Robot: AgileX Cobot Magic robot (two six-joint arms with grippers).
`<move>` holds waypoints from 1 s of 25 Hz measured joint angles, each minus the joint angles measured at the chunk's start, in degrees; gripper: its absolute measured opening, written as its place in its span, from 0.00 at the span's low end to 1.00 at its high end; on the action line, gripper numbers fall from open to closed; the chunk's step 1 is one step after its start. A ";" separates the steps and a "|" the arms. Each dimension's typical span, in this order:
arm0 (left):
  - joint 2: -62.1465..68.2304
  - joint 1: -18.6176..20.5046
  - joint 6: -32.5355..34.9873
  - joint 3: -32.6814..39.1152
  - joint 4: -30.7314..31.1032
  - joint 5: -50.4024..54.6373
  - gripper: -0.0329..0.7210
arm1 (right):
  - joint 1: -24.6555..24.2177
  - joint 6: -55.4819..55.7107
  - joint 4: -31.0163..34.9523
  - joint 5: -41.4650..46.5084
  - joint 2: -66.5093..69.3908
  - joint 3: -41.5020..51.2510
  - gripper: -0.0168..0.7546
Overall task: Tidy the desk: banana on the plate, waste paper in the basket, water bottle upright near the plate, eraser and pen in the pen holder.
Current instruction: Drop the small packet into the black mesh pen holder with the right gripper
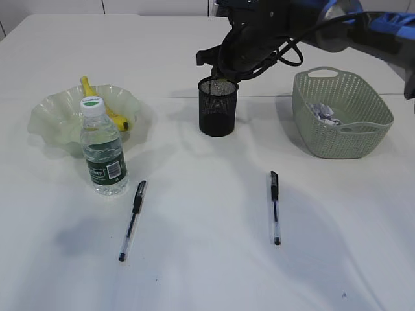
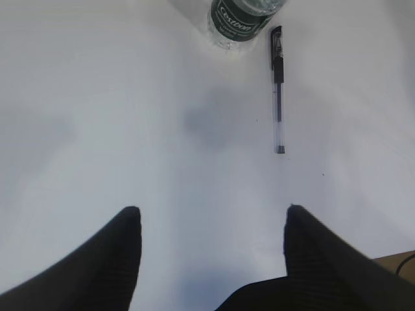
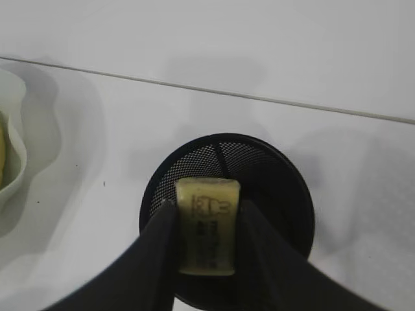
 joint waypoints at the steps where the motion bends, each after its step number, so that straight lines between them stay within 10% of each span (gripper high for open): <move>1: 0.00 0.00 0.00 0.00 0.00 -0.03 0.69 | 0.00 -0.05 0.12 -0.33 0.13 0.00 0.28; 25: 0.00 0.00 0.00 0.00 0.00 -0.23 0.69 | 0.00 -0.35 0.70 -3.10 0.27 0.00 0.47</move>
